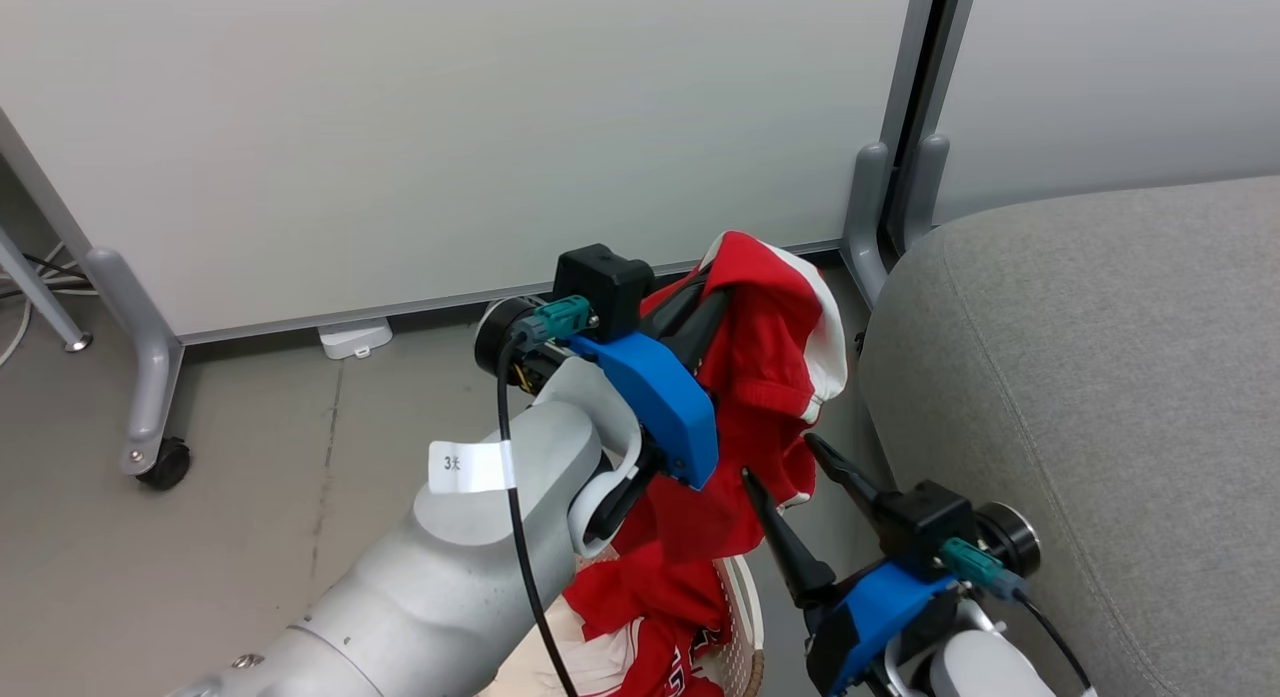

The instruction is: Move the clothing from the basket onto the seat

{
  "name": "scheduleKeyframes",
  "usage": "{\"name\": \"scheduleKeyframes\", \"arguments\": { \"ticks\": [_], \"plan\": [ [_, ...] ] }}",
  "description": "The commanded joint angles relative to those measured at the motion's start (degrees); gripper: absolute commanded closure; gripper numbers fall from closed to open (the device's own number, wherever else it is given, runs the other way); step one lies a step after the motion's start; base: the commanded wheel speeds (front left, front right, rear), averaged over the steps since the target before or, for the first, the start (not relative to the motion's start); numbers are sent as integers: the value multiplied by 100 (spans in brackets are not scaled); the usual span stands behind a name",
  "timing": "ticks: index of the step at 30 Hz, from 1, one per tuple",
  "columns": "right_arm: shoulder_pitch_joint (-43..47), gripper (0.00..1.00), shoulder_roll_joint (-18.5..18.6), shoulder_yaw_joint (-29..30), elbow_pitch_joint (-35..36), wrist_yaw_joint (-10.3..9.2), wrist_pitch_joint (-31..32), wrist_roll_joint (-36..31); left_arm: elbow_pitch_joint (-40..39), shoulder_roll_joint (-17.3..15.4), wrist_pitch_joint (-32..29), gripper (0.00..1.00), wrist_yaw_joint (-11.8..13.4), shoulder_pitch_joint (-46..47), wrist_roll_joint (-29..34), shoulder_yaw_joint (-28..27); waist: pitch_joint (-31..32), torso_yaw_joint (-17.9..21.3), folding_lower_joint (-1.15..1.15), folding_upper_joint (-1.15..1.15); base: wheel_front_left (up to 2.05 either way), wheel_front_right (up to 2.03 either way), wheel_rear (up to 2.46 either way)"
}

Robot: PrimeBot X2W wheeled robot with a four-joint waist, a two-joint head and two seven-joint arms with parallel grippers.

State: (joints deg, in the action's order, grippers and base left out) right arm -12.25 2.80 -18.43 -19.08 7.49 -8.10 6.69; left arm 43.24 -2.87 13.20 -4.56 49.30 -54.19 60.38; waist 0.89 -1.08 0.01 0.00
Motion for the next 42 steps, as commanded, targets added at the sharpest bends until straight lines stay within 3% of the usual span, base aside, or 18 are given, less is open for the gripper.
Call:
{"name": "scheduleKeyframes", "arguments": {
  "ticks": [1,16,28,29,30,31,32,42],
  "plan": [
    [-154,0,16,-107,-147,1,-6,43,-41,-3,19,100,28,110,-49,68,-15,-14,-1,0,0,0,0],
    [-1394,0,16,-1098,-1780,1,-349,903,-278,-3,73,100,177,303,-521,626,-90,-127,-1,0,0,0,0],
    [-2057,1,16,-1380,-2663,1,-643,1376,-392,-2,123,100,237,420,-786,951,-123,-257,-1,0,0,0,0],
    [-2100,19,16,-1351,-2713,1,-663,1414,-385,-2,126,100,241,425,-804,971,-124,-263,-1,0,0,0,0],
    [-2135,55,16,-1337,-2754,1,-666,1441,-376,-2,133,100,244,430,-820,986,-124,-267,-1,0,0,0,0],
    [-2159,83,16,-1328,-2789,1,-680,1470,-365,-4,139,100,238,434,-830,1001,-124,-269,-1,0,0,0,0],
    [-2180,100,16,-1314,-2818,1,-686,1489,-354,-3,143,100,239,437,-837,1012,-123,-270,-1,0,0,0,0],
    [-2176,100,16,-1117,-2762,1,-715,1441,-189,-3,175,100,251,444,-934,1081,-100,-187,-1,0,0,0,0]
  ]
}}
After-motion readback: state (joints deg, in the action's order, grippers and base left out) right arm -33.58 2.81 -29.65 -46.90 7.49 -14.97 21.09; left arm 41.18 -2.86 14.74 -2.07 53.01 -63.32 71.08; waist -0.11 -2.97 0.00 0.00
